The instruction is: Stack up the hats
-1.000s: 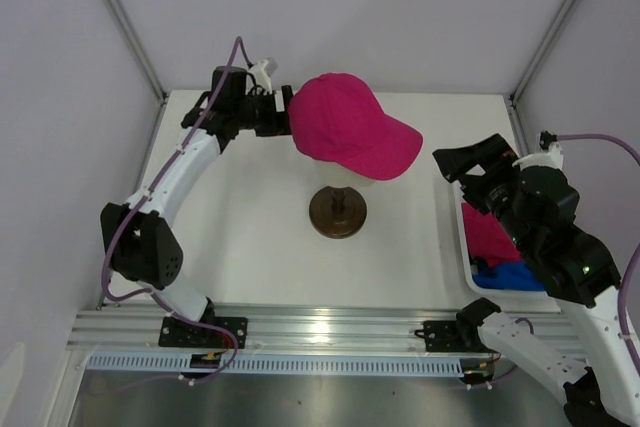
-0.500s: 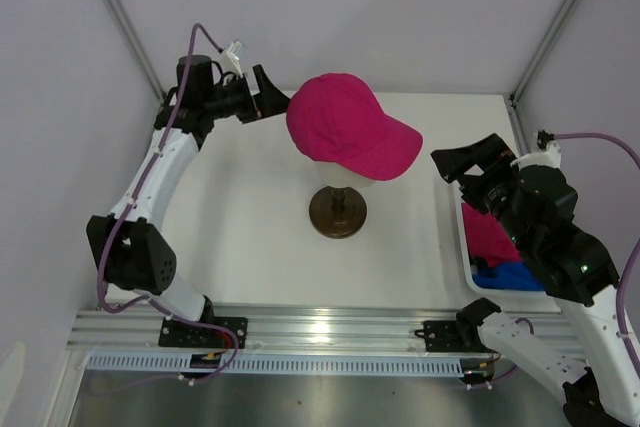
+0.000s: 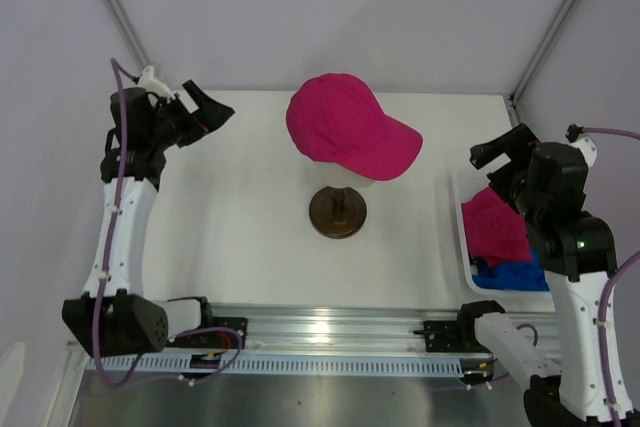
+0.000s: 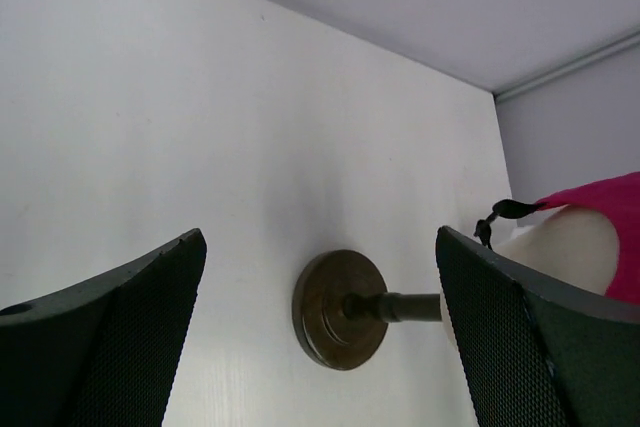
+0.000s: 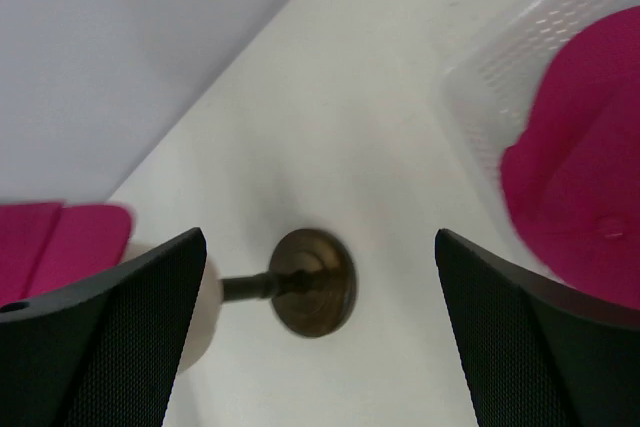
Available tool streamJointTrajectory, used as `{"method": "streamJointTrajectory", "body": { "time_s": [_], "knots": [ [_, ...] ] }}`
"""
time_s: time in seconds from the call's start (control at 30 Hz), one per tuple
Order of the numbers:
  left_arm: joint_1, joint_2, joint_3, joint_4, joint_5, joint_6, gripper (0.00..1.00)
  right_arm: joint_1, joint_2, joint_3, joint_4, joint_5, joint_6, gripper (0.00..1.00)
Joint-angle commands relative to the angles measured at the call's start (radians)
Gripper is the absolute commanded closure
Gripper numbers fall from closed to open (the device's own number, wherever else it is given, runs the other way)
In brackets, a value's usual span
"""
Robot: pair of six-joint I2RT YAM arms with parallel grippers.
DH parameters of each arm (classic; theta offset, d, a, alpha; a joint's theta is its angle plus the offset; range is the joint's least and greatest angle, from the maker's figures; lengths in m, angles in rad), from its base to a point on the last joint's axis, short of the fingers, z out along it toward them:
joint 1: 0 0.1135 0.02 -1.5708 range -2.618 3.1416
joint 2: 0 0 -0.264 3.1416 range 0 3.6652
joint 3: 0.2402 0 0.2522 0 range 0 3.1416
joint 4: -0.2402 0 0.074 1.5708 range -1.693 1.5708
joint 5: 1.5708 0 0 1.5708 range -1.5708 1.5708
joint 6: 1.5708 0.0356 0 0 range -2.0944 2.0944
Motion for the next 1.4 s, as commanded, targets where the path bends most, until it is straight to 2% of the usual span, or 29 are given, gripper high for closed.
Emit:
{"method": "streamJointTrajectory", "body": {
  "time_s": [0.0, 0.03, 0.13, 0.27, 0.4, 0.67, 0.8, 0.97, 1.03, 1.07, 1.13, 1.17, 1.23, 1.27, 1.37],
  "knots": [
    [0.007, -0.144, -0.024, -0.003, -0.102, 0.032, 0.01, -0.151, 0.066, -0.023, -0.097, -0.164, -0.090, 0.00],
    [0.008, -0.164, -0.030, -0.013, -0.104, 0.041, 0.00, -0.257, 0.082, -0.036, -0.109, -0.222, -0.109, 0.01],
    [0.008, -0.245, -0.068, -0.034, -0.091, 0.061, 0.00, -0.401, 0.079, -0.106, -0.126, -0.247, -0.146, 0.00],
    [0.007, -0.327, -0.136, -0.045, -0.067, 0.075, 0.00, -0.428, 0.086, -0.163, -0.117, -0.167, -0.175, 0.00],
    [0.008, -0.373, -0.196, -0.083, -0.045, 0.110, 0.01, -0.443, 0.086, -0.246, -0.068, -0.209, -0.215, 0.00],
    [0.008, -0.433, -0.200, -0.217, -0.119, 0.204, 0.00, -0.443, 0.157, -0.330, -0.088, -0.126, -0.308, 0.03],
    [0.008, -0.440, -0.199, -0.214, -0.157, 0.239, 0.01, -0.443, 0.160, -0.360, -0.094, -0.069, -0.322, 0.10],
    [0.005, -0.430, -0.173, -0.223, -0.177, 0.256, 0.00, -0.443, 0.172, -0.396, -0.050, -0.086, -0.325, 0.16],
    [0.007, -0.427, -0.165, -0.223, -0.180, 0.256, 0.01, -0.443, 0.184, -0.402, -0.036, -0.121, -0.328, 0.25],
    [0.007, -0.427, -0.164, -0.223, -0.180, 0.255, 0.00, -0.443, 0.194, -0.404, -0.033, -0.127, -0.330, 0.38],
    [0.007, -0.427, -0.162, -0.229, -0.179, 0.253, 0.00, -0.443, 0.198, -0.404, -0.027, -0.137, -0.336, 0.53],
    [0.007, -0.427, -0.161, -0.231, -0.177, 0.255, 0.00, -0.443, 0.198, -0.403, -0.025, -0.135, -0.339, 0.69],
    [0.007, -0.427, -0.147, -0.241, -0.177, 0.261, 0.00, -0.443, 0.197, -0.395, -0.022, -0.141, -0.343, 0.82],
    [0.007, -0.427, -0.133, -0.247, -0.185, 0.267, 0.01, -0.443, 0.195, -0.389, -0.025, -0.143, -0.345, 1.00],
    [0.007, -0.425, -0.110, -0.264, -0.188, 0.267, 0.00, -0.443, 0.191, -0.343, -0.050, -0.140, -0.356, 1.00]
  ]
}}
